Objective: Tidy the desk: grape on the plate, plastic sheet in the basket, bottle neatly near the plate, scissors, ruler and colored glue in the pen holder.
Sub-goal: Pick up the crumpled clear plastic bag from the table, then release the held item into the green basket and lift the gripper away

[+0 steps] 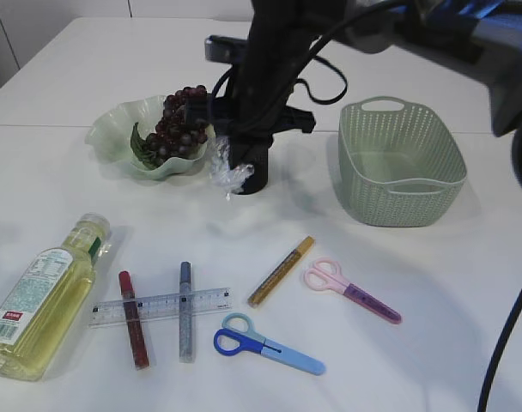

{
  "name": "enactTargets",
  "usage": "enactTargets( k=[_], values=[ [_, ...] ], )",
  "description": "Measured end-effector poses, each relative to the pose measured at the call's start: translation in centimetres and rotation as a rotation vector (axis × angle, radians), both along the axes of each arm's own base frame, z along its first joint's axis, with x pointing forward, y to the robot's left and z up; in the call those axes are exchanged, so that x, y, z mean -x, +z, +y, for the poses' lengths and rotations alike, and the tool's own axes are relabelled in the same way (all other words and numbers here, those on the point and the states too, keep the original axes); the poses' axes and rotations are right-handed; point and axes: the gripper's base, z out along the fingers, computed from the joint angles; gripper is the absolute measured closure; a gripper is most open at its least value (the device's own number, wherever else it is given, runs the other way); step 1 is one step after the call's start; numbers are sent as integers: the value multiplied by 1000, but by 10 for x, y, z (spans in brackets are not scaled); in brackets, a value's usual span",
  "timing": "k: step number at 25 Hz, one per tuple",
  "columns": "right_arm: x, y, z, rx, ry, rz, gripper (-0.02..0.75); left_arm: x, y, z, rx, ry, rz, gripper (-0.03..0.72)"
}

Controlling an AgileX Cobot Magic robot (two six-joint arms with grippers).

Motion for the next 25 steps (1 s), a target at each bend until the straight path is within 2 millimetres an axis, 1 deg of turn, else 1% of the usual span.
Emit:
enactTargets(
  k=[3, 8, 11, 15, 19, 22, 23, 25],
  values=[
    [-8, 24, -28, -11, -49, -45, 722, 0, 0, 0, 0, 0, 0, 316],
    [-22, 58, -86, 13, -156, -131, 722, 0, 0, 0, 0, 0, 0, 316],
    [-28, 71, -119, 32, -221, -164, 722, 0, 0, 0, 0, 0, 0, 316],
    [-37, 73, -155, 69, -293, -177, 722, 0, 0, 0, 0, 0, 0, 316],
    [-41, 73, -174, 178, -320, -212, 722, 0, 0, 0, 0, -1, 3, 316],
    [-42, 74, -182, 266, -326, -243, 717, 0, 0, 0, 0, -1, 5, 316],
    [-42, 74, -184, 285, -327, -249, 706, 0, 0, 0, 0, -1, 5, 316],
    [-43, 74, -185, 303, -321, -256, 652, 0, 0, 0, 2, -1, 6, 316]
  ],
)
